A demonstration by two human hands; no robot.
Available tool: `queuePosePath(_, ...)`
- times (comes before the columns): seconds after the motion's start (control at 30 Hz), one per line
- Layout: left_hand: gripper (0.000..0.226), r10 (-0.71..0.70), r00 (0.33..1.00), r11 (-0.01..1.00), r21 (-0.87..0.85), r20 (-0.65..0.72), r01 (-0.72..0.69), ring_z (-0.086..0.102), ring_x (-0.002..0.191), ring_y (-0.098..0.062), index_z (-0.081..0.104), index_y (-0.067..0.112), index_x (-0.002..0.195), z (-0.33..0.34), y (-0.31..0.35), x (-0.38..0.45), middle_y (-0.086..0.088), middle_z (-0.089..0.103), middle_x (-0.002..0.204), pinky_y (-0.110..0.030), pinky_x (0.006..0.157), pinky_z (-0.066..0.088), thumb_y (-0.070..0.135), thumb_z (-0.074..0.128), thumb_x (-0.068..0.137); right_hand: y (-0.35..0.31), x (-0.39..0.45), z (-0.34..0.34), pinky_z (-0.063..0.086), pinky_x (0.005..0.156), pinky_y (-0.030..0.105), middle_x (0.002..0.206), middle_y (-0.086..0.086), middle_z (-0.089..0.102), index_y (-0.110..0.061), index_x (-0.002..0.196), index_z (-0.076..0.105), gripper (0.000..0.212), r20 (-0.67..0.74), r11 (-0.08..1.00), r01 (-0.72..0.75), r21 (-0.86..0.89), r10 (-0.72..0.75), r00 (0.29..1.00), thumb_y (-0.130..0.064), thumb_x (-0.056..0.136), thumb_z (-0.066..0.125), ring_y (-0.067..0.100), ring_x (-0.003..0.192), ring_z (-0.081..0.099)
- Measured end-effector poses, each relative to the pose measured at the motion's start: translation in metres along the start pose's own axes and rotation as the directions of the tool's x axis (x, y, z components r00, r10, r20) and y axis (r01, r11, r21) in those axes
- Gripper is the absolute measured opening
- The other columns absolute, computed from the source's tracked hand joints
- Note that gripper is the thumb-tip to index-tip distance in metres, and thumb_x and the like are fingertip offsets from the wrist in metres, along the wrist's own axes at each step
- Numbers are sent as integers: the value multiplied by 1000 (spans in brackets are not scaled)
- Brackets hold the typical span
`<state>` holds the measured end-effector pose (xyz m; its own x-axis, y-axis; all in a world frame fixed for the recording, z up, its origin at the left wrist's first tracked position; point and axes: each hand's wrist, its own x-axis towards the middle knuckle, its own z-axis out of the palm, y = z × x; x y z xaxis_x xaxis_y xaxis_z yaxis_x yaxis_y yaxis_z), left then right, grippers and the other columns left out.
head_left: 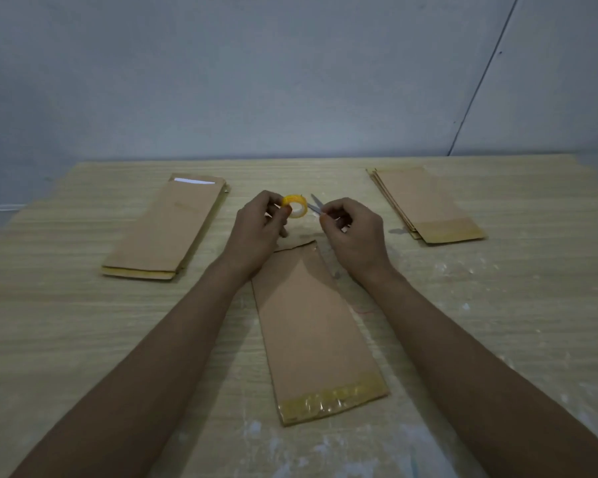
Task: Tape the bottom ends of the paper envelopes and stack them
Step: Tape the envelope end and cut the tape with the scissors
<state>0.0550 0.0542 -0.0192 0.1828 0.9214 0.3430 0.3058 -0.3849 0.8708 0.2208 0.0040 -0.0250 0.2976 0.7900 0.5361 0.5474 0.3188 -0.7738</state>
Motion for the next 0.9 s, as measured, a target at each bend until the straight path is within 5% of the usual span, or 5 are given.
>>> queuePosePath(0.13, 5, -118, 988, 974, -182, 97, 134, 61, 55, -12, 58, 5, 101, 2, 1, -10, -6, 55, 72, -20, 49, 45, 9, 57, 100, -3, 1, 1, 50, 63, 25, 81, 2, 72, -10, 91, 75, 10, 12, 984, -118, 133, 117, 993, -7, 86, 67, 6, 65, 59)
queuePosePath(0.27, 7, -94, 988, 972, -204, 121, 118, 61, 56, -12, 58, 2, 103, 0, 1, -13, -8, 55, 71, -20, 53, 47, 8, 57, 99, -2, -3, 0, 61, 68, 38, 90, 2, 74, -12, 100, 78, 15, 90, 971, -175, 165, 161, 983, -11, 89, 67, 19, 73, 68)
queuePosePath(0.43, 2, -41, 987, 971, -225, 157, 76, 55, 58, -10, 60, 9, 98, -1, 2, -18, -11, 56, 74, -21, 57, 49, 7, 58, 99, -10, -5, -2, 44, 49, 15, 77, -1, 68, -4, 108, 74, 18, 133, 945, -215, 248, 187, 973, -3, 91, 65, 6, 53, 59)
queuePosePath(0.63, 10, 3, 991, 972, -234, 137, 30, 55, 55, -15, 59, 13, 89, -1, 2, -20, 2, 57, 61, -25, 57, 48, 7, 67, 93, -11, -7, -7, 40, 47, 12, 57, -16, 59, 3, 99, 75, 14, 116, 926, -239, 293, 214, 970, -5, 92, 65, 0, 47, 53)
queuePosePath(0.9, 13, 72, 984, 994, -92, 161, -58, 58, 59, -15, 61, 17, 89, -2, -2, -21, -3, 59, 64, -33, 61, 46, 10, 72, 89, -14, -10, -5, 49, 58, 19, 87, 7, 73, -6, 96, 78, 11, 81, 966, -165, 199, 152, 985, -9, 86, 74, 9, 60, 64)
